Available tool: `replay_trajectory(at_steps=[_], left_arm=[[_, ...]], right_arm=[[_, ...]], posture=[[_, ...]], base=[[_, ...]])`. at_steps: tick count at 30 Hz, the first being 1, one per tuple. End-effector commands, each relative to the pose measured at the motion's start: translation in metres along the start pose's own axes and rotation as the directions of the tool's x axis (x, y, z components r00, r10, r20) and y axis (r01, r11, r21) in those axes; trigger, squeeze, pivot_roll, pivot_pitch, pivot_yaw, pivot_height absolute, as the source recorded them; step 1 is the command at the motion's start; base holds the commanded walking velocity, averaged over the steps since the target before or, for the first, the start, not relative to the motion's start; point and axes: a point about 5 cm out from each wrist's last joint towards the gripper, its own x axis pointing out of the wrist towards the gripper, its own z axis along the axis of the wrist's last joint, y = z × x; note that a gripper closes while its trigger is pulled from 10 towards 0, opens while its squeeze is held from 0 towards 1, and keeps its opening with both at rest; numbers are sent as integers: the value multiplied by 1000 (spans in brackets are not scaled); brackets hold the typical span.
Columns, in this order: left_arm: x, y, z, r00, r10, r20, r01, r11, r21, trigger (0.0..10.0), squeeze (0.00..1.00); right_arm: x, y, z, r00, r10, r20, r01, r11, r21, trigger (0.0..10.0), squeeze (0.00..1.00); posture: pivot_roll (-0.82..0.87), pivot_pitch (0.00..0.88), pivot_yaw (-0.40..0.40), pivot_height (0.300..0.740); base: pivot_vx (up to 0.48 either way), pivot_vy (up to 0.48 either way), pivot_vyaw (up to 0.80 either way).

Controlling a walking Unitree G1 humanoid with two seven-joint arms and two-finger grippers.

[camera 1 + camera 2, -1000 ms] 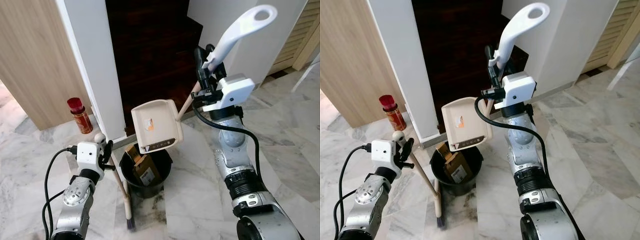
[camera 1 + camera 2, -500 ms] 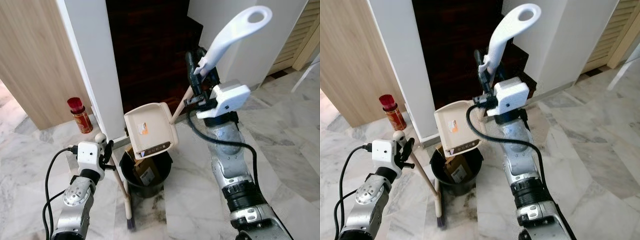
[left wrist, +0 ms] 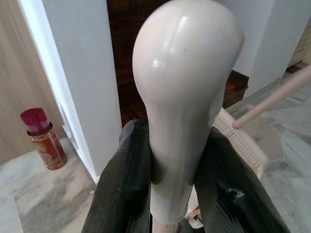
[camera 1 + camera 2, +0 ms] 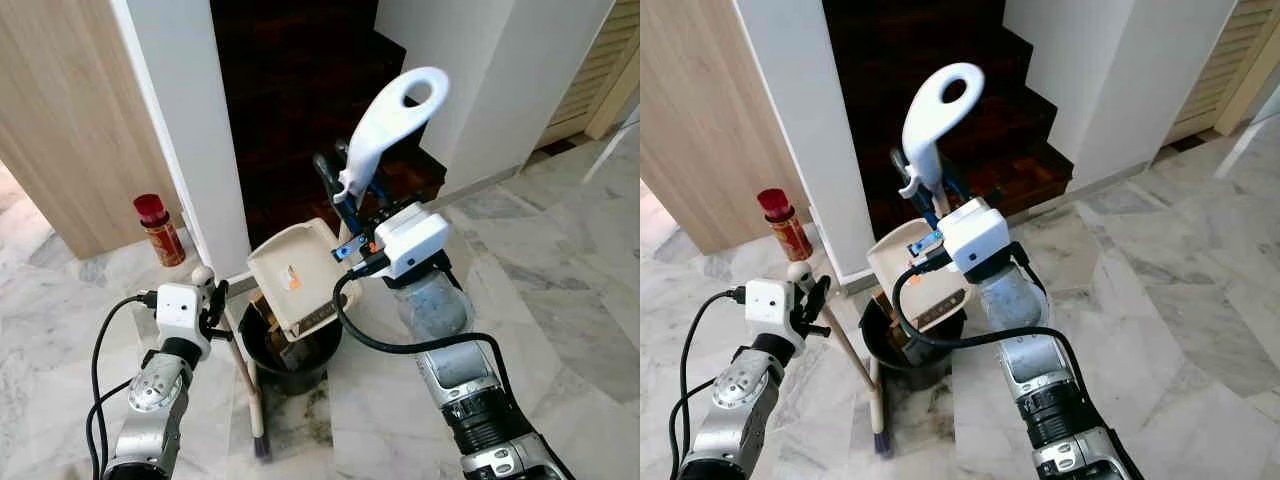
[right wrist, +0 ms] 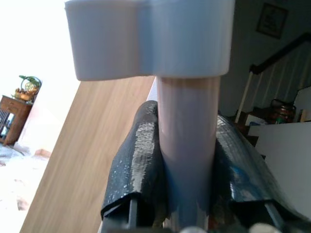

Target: Sweep floor

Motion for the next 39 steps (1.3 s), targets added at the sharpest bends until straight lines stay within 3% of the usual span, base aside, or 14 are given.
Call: replay_trajectory(at_steps=[1,17,23,39], left_arm=[[2,0,6,999,-9,33,9,1000,22,10000,0],[3,-2,7,999,-10,40,9,1000,20,10000,0],[3,-1,7,999,-9,41,9,1000,20,10000,0],[4,-3,7,999,-12,42,11,1000,17,10000,0]], right_arm=[[9,3,23,990,35,133,-28,998,-50,10000,0],[9,14,34,981,80,176,-61,992,-107,10000,0],[7,23,36,970,145,193,-112,978,-173,10000,0],[5,34,40,964,155,215,-115,975,-188,10000,0]], posture=[[45,83,-18,740],[45,78,-23,740],[45,78,-23,740],[42,80,-23,740]], base=[[0,0,0],[0,0,0],[0,0,0],[0,0,0]])
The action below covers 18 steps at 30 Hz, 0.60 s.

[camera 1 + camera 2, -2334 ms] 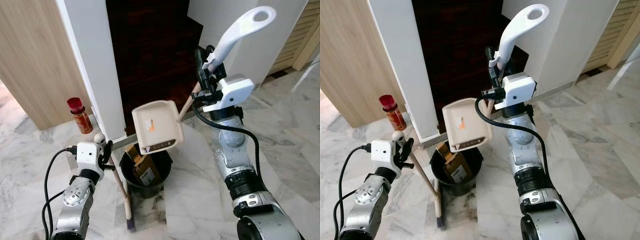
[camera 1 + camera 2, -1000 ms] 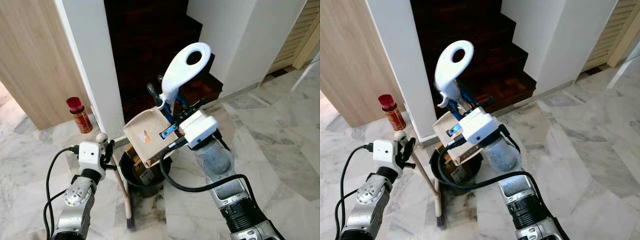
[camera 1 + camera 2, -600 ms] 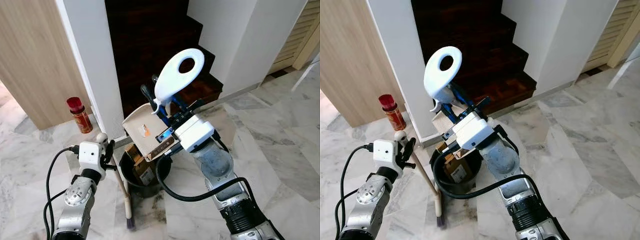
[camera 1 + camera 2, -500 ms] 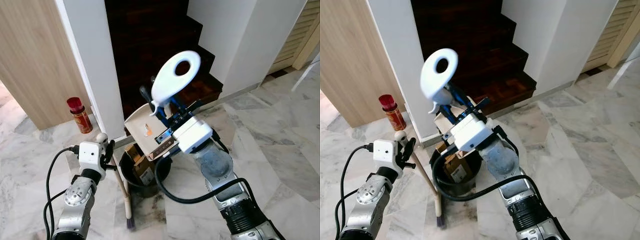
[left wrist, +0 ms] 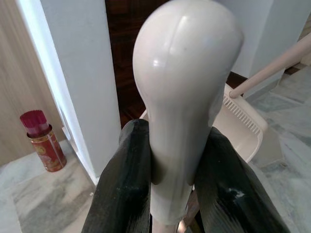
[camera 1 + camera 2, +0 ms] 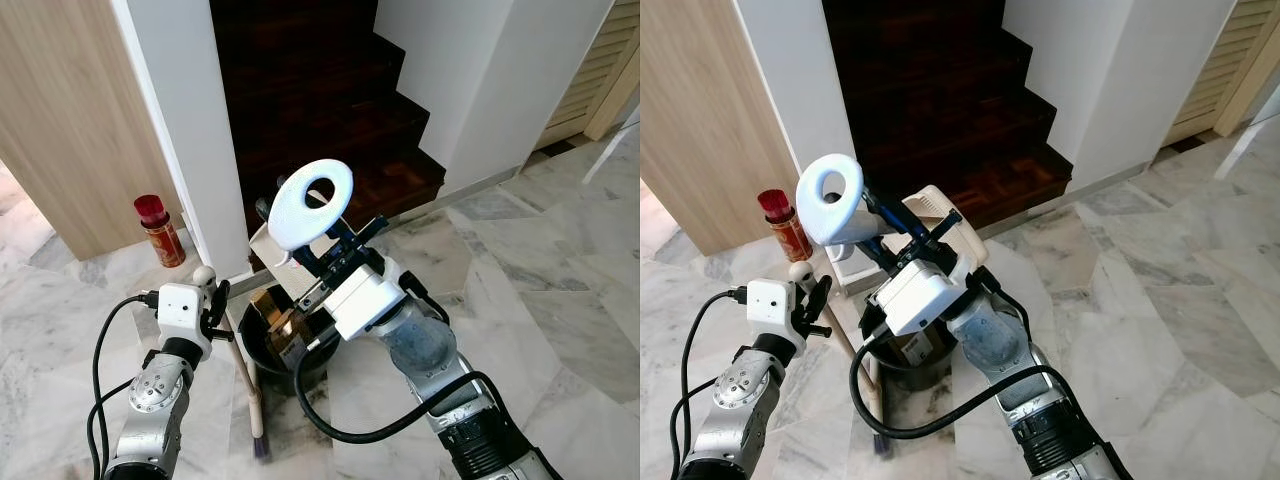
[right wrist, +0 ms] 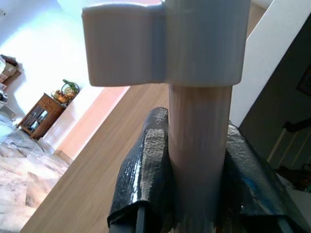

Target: Sweep floor

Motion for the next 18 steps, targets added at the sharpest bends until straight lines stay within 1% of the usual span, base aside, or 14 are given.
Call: replay_trajectory(at_steps=[1,2,6,7,8,9,10,11,12,14,15,16,17,18], left_arm=[[4,-2,7,999,-10,38,9,1000,15,10000,0],[4,-2,7,999,-10,38,9,1000,15,10000,0],[4,-2,7,999,-10,38,10,1000,15,10000,0],[4,-2,7,999,-11,37,11,1000,15,10000,0],[4,-2,7,999,-11,37,11,1000,15,10000,0],[4,-2,7,999,-12,37,12,1000,15,10000,0],[4,-2,7,999,-13,36,12,1000,15,10000,0],[4,-2,7,999,-13,36,12,1000,15,10000,0],[4,-2,7,999,-13,36,12,1000,15,10000,0],[4,-2,7,999,-13,36,12,1000,16,10000,0],[4,-2,7,999,-12,36,12,1000,16,10000,0],[4,-2,7,999,-13,36,12,1000,16,10000,0],[4,-2,7,999,-13,36,13,1000,16,10000,0],[4,-2,7,999,-13,36,13,1000,16,10000,0]], right_arm=[[8,-5,18,995,-26,101,29,999,-28,10000,0],[8,-5,18,995,-26,101,29,999,-28,10000,0],[7,-12,4,993,-114,-3,114,992,44,10000,0],[5,-17,-7,985,-154,-79,161,983,85,10000,0],[5,-18,-12,978,-171,-121,184,977,106,10000,0],[3,-22,-20,959,-214,-185,245,956,160,10000,0],[2,-26,-25,939,-256,-229,305,929,209,10000,0],[2,-26,-25,939,-256,-229,305,929,209,10000,0],[-1,-31,-32,909,-304,-284,376,892,251,10000,0],[-7,-41,-42,841,-391,-375,511,804,306,10000,0],[-11,-46,-47,809,-423,-409,559,769,311,10000,0],[-17,-52,-52,770,-455,-447,611,726,315,10000,0],[-19,-54,-54,754,-466,-463,632,706,319,10000,0],[-19,-54,-54,754,-466,-463,632,706,319,10000,0]], posture=[[42,81,-23,740],[42,81,-23,740],[41,81,-24,740],[41,81,-24,740],[41,81,-24,740],[41,81,-24,740],[41,81,-24,740],[41,81,-24,740],[45,83,-23,740],[45,83,-23,740],[45,84,-21,740],[43,83,-21,740],[43,83,-21,740],[43,83,-21,740]], base=[[0,0,0],[0,0,0],[0,0,0],[0,0,0],[0,0,0],[0,0,0],[0,0,0],[0,0,0],[0,0,0],[0,0,0],[0,0,0],[0,0,0],[0,0,0],[0,0,0]])
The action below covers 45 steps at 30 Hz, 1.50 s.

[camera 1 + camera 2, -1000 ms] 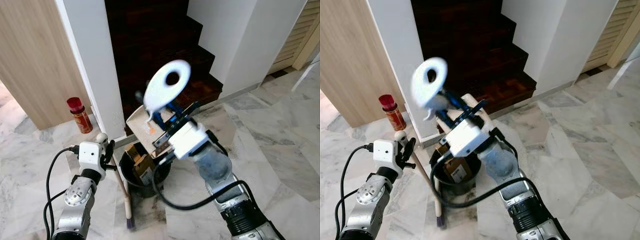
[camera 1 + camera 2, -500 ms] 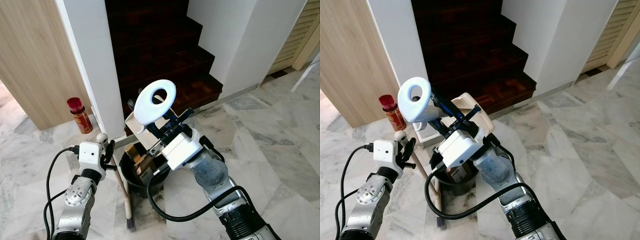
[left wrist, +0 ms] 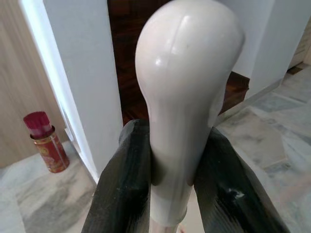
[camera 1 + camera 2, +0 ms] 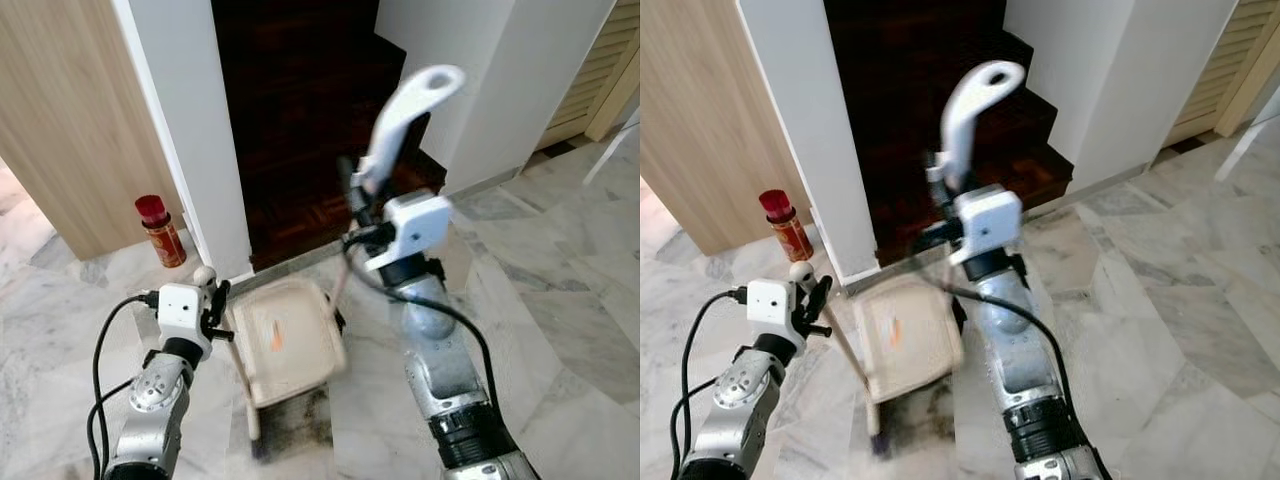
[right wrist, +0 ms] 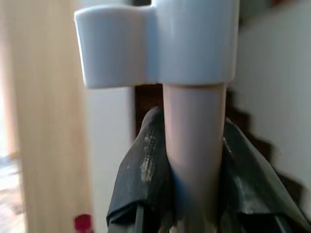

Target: Sweep floor

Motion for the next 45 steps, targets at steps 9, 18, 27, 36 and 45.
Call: replay_trajectory(at_steps=[9,18,27,36,45], left_arm=[[5,-4,7,999,-20,37,20,1000,6,10000,0],[5,-7,7,999,-21,40,21,1000,3,10000,0],[6,-9,7,999,-21,43,21,1000,-6,10000,0],[5,-12,5,999,-15,42,16,1000,-26,10000,0],[6,-12,6,999,-17,44,18,999,-26,10000,0]], right_arm=[[10,-20,12,992,-127,8,125,986,113,10000,0],[10,-37,7,986,-164,-19,165,982,92,10000,0],[8,-41,2,977,-206,-48,210,972,107,10000,0],[9,-54,-2,972,-228,-64,232,970,75,10000,0],[10,-58,-1,968,-244,-53,247,967,69,10000,0]], posture=[[43,82,-18,740],[41,82,-18,740],[41,79,-19,740],[42,79,-24,740],[44,68,-22,740]], base=[[0,0,0],[0,0,0],[0,0,0],[0,28,0],[0,272,0]])
